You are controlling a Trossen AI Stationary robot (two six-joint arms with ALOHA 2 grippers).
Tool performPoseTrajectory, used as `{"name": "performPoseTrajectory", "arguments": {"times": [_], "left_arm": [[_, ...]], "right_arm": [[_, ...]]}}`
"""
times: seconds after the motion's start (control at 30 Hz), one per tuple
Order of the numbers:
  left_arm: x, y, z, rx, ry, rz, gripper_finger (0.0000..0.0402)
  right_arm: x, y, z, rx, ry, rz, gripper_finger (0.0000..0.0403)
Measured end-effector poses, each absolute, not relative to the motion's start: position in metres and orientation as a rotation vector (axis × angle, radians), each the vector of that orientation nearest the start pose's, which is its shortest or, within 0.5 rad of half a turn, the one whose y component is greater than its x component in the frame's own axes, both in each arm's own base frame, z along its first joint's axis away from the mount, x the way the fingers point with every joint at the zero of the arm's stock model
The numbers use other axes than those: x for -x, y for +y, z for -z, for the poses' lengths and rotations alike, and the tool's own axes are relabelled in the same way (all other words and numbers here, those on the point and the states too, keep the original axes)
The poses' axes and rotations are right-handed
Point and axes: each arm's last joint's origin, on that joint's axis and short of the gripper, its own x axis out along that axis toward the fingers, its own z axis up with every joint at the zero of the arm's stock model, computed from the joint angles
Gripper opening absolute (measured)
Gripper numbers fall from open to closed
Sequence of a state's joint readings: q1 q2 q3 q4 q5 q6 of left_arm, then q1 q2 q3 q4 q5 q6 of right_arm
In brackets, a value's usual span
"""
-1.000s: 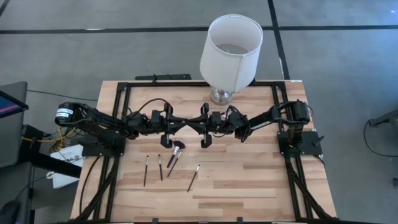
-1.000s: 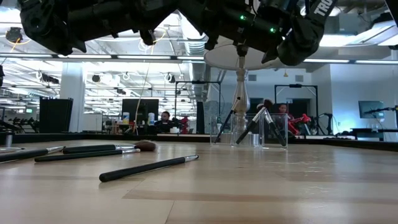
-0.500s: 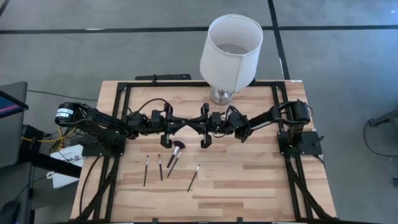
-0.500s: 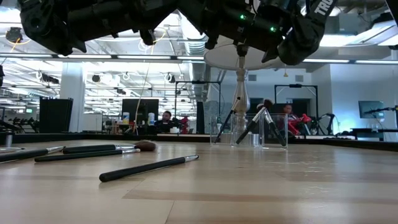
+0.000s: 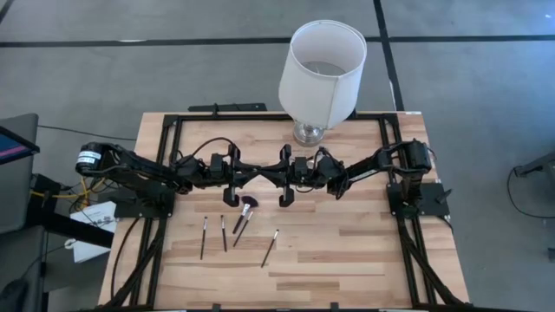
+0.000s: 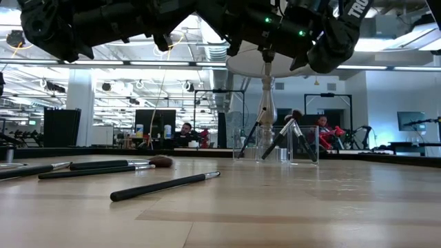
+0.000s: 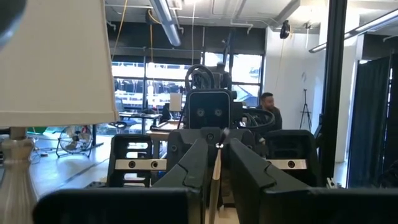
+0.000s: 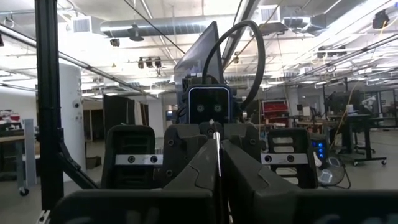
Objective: Put items in baskets/containers
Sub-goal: Put the liner brush into the transparent organizer
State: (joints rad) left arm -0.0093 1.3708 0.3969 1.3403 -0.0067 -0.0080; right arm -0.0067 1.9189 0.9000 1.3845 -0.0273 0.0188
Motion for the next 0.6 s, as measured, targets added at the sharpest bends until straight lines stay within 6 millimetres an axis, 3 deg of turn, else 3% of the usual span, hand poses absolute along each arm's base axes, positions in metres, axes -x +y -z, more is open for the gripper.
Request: {"name": "performPoseTrajectory", "arguments": {"times": [0.13,0.37,0.6], "left_arm": [[-0.245,-0.002,-0.228,0.011,-0.366,0.004,0.0043],[-0.243,-0.002,-0.237,0.007,-0.434,0.003,0.0120],[-0.244,-0.002,-0.233,0.007,-0.402,0.004,0.0121]], "right_arm": [[-0.380,-0.002,-0.209,-0.012,-0.371,-0.024,0.0005],[-0.380,-0.003,-0.201,-0.014,-0.329,-0.011,0.0003],[-0.380,-0.004,-0.206,-0.017,-0.359,0.011,0.0002]]}}
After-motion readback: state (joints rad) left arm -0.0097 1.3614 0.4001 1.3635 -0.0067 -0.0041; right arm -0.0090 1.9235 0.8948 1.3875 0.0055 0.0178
